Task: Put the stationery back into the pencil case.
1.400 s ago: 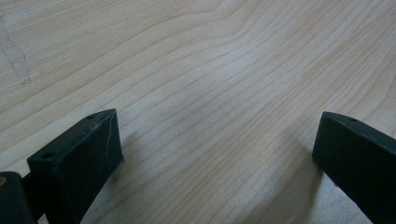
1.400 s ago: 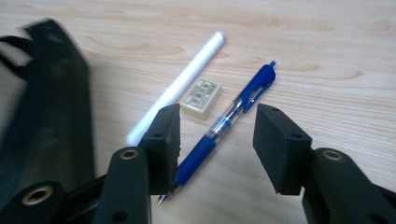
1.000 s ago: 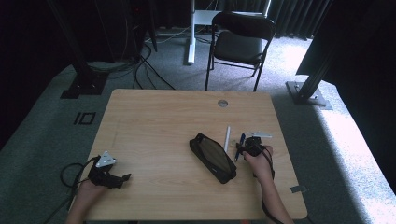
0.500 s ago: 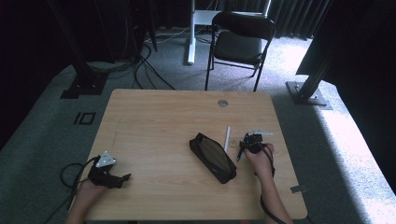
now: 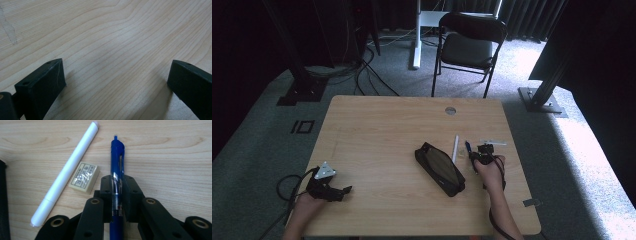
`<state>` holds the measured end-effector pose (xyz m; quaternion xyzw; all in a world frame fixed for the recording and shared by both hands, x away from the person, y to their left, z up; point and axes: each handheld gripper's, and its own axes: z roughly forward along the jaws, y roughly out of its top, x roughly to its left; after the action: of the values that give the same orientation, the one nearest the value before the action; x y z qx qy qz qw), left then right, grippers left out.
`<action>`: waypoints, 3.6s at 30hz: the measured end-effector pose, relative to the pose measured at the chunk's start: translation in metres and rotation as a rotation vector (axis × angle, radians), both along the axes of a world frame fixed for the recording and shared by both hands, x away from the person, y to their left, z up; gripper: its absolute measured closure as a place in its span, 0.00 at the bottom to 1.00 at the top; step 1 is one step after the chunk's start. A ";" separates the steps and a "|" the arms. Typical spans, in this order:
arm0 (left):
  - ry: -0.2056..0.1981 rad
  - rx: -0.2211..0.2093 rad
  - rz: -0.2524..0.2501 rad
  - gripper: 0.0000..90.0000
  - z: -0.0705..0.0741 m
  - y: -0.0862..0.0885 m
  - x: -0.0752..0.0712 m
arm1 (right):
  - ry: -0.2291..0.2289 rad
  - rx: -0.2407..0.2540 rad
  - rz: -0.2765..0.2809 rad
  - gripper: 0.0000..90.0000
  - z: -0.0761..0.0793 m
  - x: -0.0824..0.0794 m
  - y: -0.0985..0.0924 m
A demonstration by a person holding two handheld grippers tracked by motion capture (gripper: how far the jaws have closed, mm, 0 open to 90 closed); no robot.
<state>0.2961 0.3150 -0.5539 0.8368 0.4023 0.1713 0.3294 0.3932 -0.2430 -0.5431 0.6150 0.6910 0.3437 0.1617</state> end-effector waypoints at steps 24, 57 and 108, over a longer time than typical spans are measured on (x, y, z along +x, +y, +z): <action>0.000 0.000 0.001 0.02 0.000 0.000 0.000 | -0.166 0.091 0.172 0.88 0.077 -0.023 0.029; 0.000 0.000 0.001 0.02 0.000 0.000 0.000 | -0.022 -0.044 0.489 0.88 0.062 -0.044 0.107; 0.000 0.000 0.002 0.02 0.000 0.000 0.000 | 0.009 -0.047 0.074 0.67 0.010 0.017 0.036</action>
<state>0.2962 0.3151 -0.5539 0.8364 0.4032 0.1717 0.3293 0.4101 -0.2068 -0.5334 0.5868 0.7217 0.3303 0.1601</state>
